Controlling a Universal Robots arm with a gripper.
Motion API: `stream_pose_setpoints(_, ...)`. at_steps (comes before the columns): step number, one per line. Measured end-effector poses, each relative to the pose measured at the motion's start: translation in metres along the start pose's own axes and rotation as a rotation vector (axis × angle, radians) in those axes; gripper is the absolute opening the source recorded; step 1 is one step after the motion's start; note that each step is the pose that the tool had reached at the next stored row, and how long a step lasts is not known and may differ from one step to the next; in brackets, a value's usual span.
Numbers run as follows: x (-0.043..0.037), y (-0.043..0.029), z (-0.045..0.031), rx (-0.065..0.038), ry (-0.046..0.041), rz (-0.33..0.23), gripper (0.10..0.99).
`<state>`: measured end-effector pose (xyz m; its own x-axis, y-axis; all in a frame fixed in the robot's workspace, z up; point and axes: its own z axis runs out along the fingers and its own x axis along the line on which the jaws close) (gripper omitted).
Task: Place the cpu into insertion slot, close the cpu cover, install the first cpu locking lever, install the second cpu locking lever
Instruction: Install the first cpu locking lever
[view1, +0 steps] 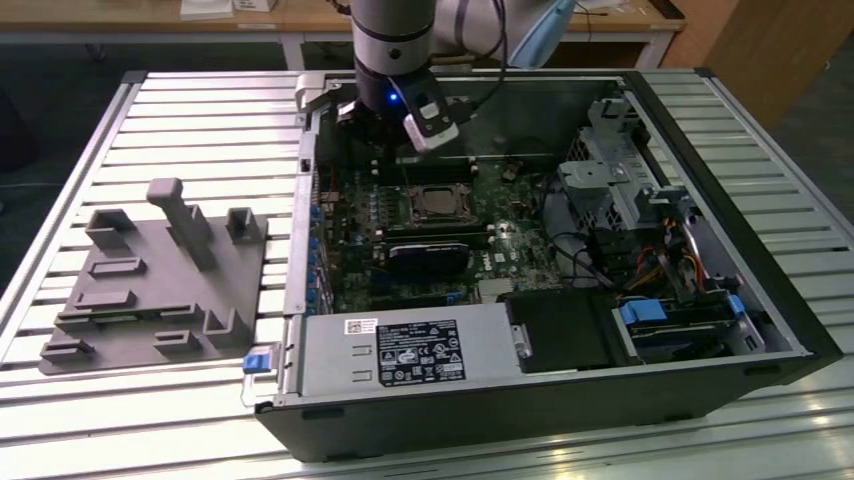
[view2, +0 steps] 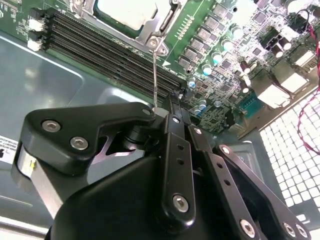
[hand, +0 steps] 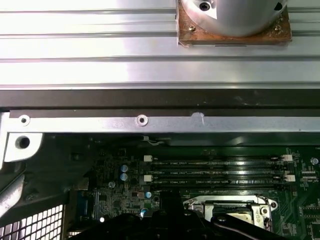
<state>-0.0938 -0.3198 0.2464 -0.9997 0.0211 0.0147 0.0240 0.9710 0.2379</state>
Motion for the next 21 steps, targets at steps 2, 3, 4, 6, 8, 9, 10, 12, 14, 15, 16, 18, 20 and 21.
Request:
stream_pose_setpoints(2,-0.0022,0.0001,0.0,0.0,0.0,0.0,0.106)
stream_pose_setpoints(3,-0.0036,0.0001,0.0,0.0,0.0,0.0,0.106)
stream_pose_setpoints(4,-0.0052,0.0002,0.0,0.0,0.0,0.0,0.106)
stream_pose_setpoints(6,-0.0089,0.0003,0.0,0.0,0.0,0.0,0.106)
stream_pose_setpoints(8,-0.0128,0.0005,0.0,0.0,0.0,0.0,0.106)
stream_pose_setpoints(9,-0.0148,0.0005,0.0,0.0,0.0,0.0,0.106)
stream_pose_setpoints(10,-0.0167,0.0006,0.0,0.0,0.0001,0.0,0.106)
stream_pose_setpoints(12,-0.0207,0.0008,0.0,0.0,0.0,0.0,0.106)
stream_pose_setpoints(14,-0.0246,0.001,0.0,0.0,0.0,0.0,0.106)
stream_pose_setpoints(15,-0.0261,0.0011,0.0,0.0,0.0,0.0,0.106)
stream_pose_setpoints(16,-0.0274,0.0012,0.0,0.0,0.0001,0.0,0.106)
stream_pose_setpoints(18,-0.03,0.0014,0.0,0.0,0.0,0.0,0.106)
stream_pose_setpoints(20,-0.0317,0.0014,0.0,0.0,0.0001,0.0,0.106)
stream_pose_setpoints(21,-0.0319,0.0014,0.0,0.0,0.0001,0.0,0.106)
